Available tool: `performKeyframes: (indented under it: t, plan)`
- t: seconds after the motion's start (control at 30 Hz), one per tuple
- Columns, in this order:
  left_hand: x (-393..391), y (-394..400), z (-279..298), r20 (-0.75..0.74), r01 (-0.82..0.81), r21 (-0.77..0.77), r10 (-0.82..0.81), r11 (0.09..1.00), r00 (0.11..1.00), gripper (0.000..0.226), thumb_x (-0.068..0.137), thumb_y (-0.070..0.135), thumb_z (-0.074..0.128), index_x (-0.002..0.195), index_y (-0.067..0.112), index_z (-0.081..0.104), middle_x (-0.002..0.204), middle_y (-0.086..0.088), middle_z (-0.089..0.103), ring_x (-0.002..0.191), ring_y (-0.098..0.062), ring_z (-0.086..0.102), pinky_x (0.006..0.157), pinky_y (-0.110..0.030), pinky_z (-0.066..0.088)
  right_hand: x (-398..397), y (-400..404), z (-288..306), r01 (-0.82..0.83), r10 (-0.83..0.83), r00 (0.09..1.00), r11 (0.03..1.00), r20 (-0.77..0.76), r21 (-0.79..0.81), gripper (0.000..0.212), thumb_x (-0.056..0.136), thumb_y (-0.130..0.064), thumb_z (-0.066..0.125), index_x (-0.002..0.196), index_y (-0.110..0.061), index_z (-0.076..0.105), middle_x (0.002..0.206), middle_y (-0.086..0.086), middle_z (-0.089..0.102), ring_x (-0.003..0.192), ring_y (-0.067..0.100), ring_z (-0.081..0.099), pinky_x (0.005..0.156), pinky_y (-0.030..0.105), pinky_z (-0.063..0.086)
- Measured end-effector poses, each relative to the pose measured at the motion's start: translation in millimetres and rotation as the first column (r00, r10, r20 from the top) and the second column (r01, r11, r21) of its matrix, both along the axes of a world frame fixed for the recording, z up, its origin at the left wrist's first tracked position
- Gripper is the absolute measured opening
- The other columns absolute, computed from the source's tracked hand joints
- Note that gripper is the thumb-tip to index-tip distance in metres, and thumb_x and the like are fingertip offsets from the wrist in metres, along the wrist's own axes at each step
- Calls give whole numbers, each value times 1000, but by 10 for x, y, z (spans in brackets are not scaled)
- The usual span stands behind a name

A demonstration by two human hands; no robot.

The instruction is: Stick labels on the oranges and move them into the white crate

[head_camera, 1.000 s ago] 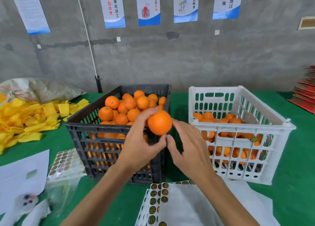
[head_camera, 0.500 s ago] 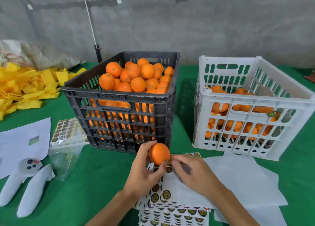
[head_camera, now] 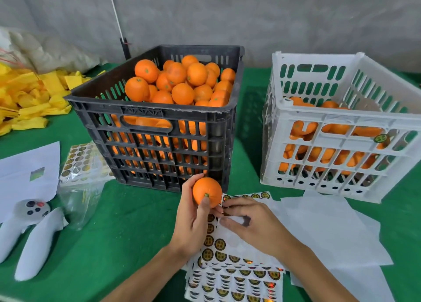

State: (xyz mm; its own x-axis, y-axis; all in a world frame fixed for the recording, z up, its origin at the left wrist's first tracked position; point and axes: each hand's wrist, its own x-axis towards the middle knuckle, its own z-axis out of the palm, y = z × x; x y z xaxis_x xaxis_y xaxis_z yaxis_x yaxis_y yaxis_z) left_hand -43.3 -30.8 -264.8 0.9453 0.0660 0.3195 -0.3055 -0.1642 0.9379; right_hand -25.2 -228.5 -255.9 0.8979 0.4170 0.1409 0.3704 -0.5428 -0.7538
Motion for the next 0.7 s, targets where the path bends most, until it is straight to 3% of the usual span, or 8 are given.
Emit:
performKeyframes:
  t: [0.1, 0.2, 0.27, 0.33, 0.43, 0.57, 0.7]
  plan:
    - [-5, 4, -9, 4, 31, -61, -31, 998, 1000, 54, 103, 58, 47, 150, 33, 38, 113, 5, 64, 81, -34, 71, 72, -54, 62, 15, 6, -5, 8, -8, 1000, 1000, 8, -11, 26, 94, -35, 73, 118, -25, 78, 125, -22, 65, 111, -4, 56, 75, 8, 42]
    - [-6, 13, -28, -4, 52, -50, -52, 997, 999, 51, 105, 56, 46, 150, 34, 37, 104, 12, 66, 73, -29, 72, 64, -44, 63, 22, -9, 24, -38, 42, 998, 996, 47, -80, 38, 91, -48, 70, 120, -24, 77, 128, -20, 63, 101, -13, 50, 73, 6, 39]
    - [1, 11, -44, -14, 50, -49, -50, 998, 999, 48, 105, 52, 44, 150, 36, 37, 102, 12, 66, 73, -28, 72, 61, -39, 62, 9, -26, 52, -73, 78, 996, 993, 40, -97, 53, 87, -62, 62, 122, -24, 76, 131, -20, 61, 108, -10, 49, 76, 7, 40]
    - [10, 12, -56, -29, 57, -82, -60, 995, 998, 50, 105, 52, 44, 151, 34, 36, 100, 6, 67, 72, -32, 71, 61, -46, 62, 1, -34, 62, -95, 105, 993, 984, 61, -148, 58, 87, -65, 57, 124, -24, 74, 134, -19, 60, 119, -7, 45, 85, 5, 37]
    - [18, 10, -64, -29, 58, -101, -61, 993, 998, 53, 104, 57, 46, 151, 34, 36, 100, 0, 65, 71, -36, 69, 62, -50, 62, 15, -32, 72, -85, 105, 990, 977, 95, -198, 47, 93, -54, 62, 125, -21, 75, 133, -15, 62, 122, -3, 45, 99, 10, 36]
    - [39, 15, -55, -36, 30, -102, -34, 994, 999, 60, 101, 64, 48, 151, 33, 36, 108, 4, 62, 74, -35, 72, 66, -49, 64, 9, -6, 69, -63, 97, 985, 972, 145, -225, 35, 97, -46, 64, 119, -23, 78, 127, -14, 65, 116, 0, 49, 89, 7, 36]
    - [58, 22, -56, -61, 28, -111, -35, 993, 998, 51, 103, 56, 47, 148, 34, 38, 103, 8, 65, 72, -33, 73, 66, -46, 64, 8, 11, 44, 1, 2, 997, 999, 84, -34, 15, 97, -29, 70, 96, -23, 84, 116, -16, 69, 107, 3, 58, 77, 10, 40]
